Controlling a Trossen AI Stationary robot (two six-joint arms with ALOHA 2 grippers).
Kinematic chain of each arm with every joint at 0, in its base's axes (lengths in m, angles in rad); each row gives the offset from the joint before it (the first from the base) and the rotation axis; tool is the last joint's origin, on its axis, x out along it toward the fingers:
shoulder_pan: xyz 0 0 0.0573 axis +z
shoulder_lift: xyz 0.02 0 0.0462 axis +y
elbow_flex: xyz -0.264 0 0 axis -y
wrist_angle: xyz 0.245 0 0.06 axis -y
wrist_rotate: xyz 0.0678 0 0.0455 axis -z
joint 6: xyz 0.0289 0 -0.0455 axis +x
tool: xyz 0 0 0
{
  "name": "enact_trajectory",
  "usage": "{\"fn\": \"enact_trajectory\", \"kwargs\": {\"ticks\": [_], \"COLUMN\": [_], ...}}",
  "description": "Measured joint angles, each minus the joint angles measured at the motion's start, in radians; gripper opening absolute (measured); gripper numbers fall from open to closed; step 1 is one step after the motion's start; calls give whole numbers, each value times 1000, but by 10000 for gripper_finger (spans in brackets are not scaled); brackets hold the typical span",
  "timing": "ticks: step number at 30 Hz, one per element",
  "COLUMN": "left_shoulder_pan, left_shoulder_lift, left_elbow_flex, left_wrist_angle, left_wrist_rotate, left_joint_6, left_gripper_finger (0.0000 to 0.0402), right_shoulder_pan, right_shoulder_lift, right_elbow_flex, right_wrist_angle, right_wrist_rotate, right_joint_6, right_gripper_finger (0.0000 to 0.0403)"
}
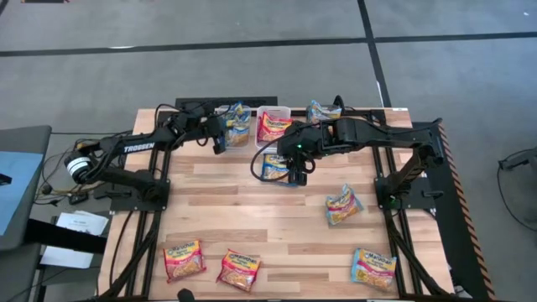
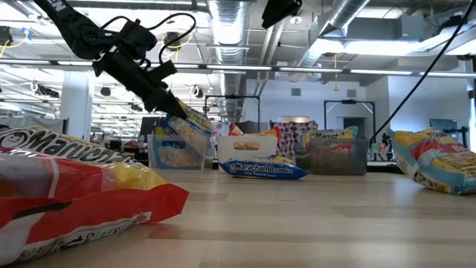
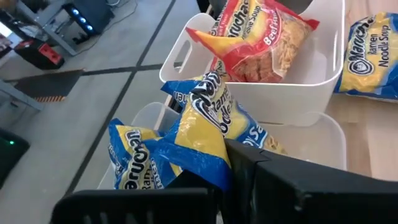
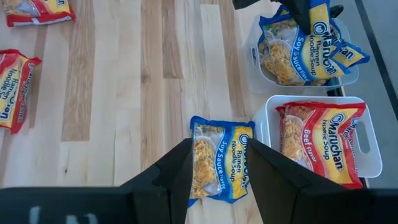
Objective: Sort Maruchan noodles
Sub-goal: Put the blue noodle pack into the transparent bin
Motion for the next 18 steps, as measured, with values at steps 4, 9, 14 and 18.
{"fn": "enact_trajectory", "kwargs": {"ticks": [4,9,14,18], "left_shoulder_pan": [0,0,-5,-13], "left_shoulder_lift": [0,0,0,0], "left_elbow_flex": [0,0,0,0], "left_wrist_angle": [-4,-68,-117,-115], "left_wrist_rotate": [-36,-63,-23,-27], "left_joint_6": [-55,-81,-117,-119], "left_gripper_finger": [2,24,64,99], "right_shoulder_pan": [0,0,0,0], "right_shoulder_lift": [0,0,1,1], "right_elbow_flex": [0,0,0,0], "right_wrist_angle": [0,-2,-4,-5], "right_wrist_rotate": [0,0,0,1], "right_joint_6": [20,20,21,21], "right_gripper_finger": [173,173,173,173]}}
